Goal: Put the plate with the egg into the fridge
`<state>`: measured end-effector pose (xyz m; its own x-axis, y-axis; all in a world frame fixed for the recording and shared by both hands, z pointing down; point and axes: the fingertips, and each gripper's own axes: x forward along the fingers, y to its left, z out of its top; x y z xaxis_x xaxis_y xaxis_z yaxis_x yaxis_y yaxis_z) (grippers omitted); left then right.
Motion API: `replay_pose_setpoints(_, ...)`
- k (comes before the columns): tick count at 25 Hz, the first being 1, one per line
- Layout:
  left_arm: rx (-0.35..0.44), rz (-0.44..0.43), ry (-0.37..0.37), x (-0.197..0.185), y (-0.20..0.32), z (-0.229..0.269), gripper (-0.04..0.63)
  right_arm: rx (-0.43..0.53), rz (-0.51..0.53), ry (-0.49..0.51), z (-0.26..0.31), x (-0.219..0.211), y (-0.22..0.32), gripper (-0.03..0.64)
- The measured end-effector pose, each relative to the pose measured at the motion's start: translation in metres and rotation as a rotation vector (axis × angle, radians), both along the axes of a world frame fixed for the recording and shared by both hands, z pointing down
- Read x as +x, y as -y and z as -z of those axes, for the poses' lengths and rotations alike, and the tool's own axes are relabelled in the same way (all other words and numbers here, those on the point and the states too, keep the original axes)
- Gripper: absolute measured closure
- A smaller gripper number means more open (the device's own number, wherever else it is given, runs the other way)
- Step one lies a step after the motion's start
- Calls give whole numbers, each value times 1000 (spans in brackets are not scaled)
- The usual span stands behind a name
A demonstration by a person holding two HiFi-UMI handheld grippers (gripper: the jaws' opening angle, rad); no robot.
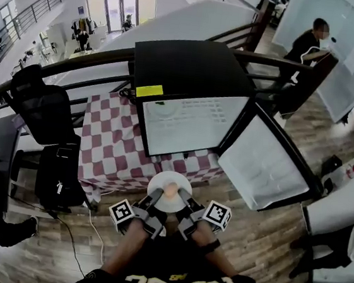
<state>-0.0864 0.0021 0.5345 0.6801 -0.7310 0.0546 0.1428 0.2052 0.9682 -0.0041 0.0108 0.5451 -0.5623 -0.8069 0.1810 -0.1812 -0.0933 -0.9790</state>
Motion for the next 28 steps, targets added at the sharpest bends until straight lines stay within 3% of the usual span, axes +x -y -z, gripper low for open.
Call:
replay_pose_setpoints(3, 18, -14, 24, -3, 11, -6, 560, -13, -22, 12, -6, -2, 7, 577)
replay_pose_setpoints(9, 25, -5, 5, 8, 37, -25, 560, -20, -35, -33, -26, 12, 35, 577)
replay_pose_setpoints(12, 42, -9, 51, 8, 51, -37, 560, -42, -25, -89, -40, 17, 50, 577)
replay_pose_setpoints(16, 115, -35, 133, 12, 74, -51, 560, 20, 19, -156, -53, 23, 79, 577)
replay_pose_setpoints(24, 20, -29, 143, 29, 113, -104, 560, 23, 42, -208, -92, 38, 128, 578)
replay_pose_setpoints(28, -10, 22, 151, 29, 139, -128, 560, 21, 22, -202, -110, 41, 154, 581)
